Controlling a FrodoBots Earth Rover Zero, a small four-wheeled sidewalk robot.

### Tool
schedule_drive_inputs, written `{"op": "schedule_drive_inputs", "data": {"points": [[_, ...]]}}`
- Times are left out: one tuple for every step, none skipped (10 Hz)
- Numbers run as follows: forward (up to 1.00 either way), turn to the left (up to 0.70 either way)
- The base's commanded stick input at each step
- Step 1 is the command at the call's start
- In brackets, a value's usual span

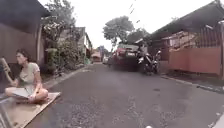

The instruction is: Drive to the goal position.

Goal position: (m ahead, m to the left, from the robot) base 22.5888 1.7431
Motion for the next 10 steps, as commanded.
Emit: {"op": "schedule_drive_inputs", "data": {"points": [[1.00, 0.00], [1.00, 0.00], [1.00, 0.00], [1.00, 0.00], [1.00, 0.01], [1.00, 0.02], [1.00, 0.04], [1.00, 0.06], [1.00, 0.31], [1.00, 0.38]]}}
